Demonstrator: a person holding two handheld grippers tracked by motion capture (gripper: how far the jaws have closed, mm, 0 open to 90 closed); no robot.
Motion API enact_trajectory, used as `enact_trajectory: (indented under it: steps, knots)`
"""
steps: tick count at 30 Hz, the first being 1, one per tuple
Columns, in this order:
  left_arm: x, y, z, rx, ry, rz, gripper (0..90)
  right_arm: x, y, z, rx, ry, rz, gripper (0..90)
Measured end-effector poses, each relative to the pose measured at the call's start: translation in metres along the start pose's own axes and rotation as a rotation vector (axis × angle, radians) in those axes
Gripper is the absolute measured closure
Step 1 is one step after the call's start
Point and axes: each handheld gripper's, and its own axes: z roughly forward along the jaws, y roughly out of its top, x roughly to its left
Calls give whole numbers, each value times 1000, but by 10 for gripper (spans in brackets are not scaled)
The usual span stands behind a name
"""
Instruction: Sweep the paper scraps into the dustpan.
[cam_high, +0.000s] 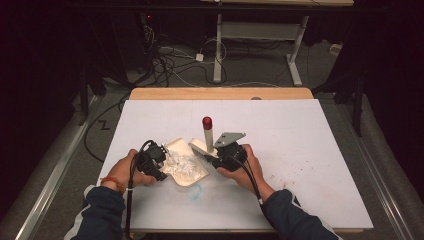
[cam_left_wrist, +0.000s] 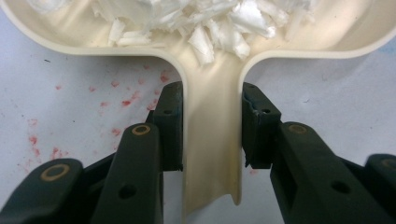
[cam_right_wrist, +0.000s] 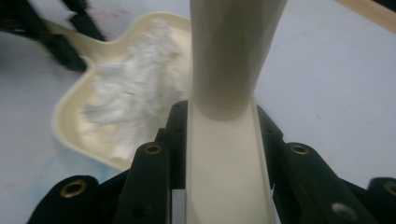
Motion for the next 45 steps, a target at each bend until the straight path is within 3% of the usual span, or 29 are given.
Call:
enact_trajectory:
  steps: [2, 4, 8, 12, 14, 16, 17, 18, 20, 22, 23, 26, 28, 29, 30, 34, 35, 36, 37, 41, 45]
  knots:
    - [0, 0, 0, 1, 5, -5, 632, 3, 0, -1, -2, 23, 7, 678]
    - [-1, 0, 0, 2, 2, -6, 632, 12, 2, -5, -17, 60, -20, 678]
    - [-1, 0, 0, -2, -1, -7, 632, 15, 8, -11, -24, 46, -57, 678]
    - [0, 0, -1, -2, -2, -2, 632, 2, 18, -23, -73, 15, -40, 678]
    - [0, 1, -1, 9, -1, 6, 632, -17, 24, -27, -98, -42, -6, 678]
    - [1, 1, -1, 4, 1, 3, 631, -24, 26, -26, -98, -69, -2, 678]
    - [2, 1, -1, 3, -8, 0, 632, -29, 27, -23, -93, -104, 6, 678]
    - [2, 2, -1, 4, -6, 1, 632, -37, 28, -13, -74, -175, -1, 678]
    - [2, 2, -2, 5, -1, 1, 631, -41, 27, -7, -61, -187, 3, 678]
    - [2, 3, -2, 6, 2, -1, 631, -44, 26, 8, -36, -203, 5, 678]
    - [2, 3, -2, 3, -3, -6, 631, -45, 25, 24, -7, -214, -17, 678]
    - [3, 3, -2, -7, -9, -17, 631, -41, 23, 34, 9, -153, 6, 678]
    - [3, 3, -2, -11, -16, -23, 632, -38, 23, 34, 16, -145, 1, 678]
    - [3, 3, -2, -13, -17, -26, 631, -31, 22, 32, 14, -91, 2, 678]
    - [4, 3, -2, -14, -18, -29, 631, -31, 22, 32, 14, -91, 2, 678]
    - [3, 3, -2, -11, -16, -28, 632, -15, 19, 23, 17, -4, 0, 678]
    - [3, 3, -2, -8, -13, -25, 631, -15, 19, 23, 17, -4, 0, 678]
    - [2, 3, -2, -6, -7, -23, 631, -14, 18, 21, 6, 38, 22, 678]
    - [2, 3, -2, -4, -6, -22, 631, -7, 17, 18, 15, 66, 10, 678]
    - [2, 3, 0, 1, -6, -25, 631, 2, 17, 12, 13, 99, -30, 678]
    - [3, 2, 0, -3, -10, -28, 631, 3, 19, 0, -19, 79, -48, 678]
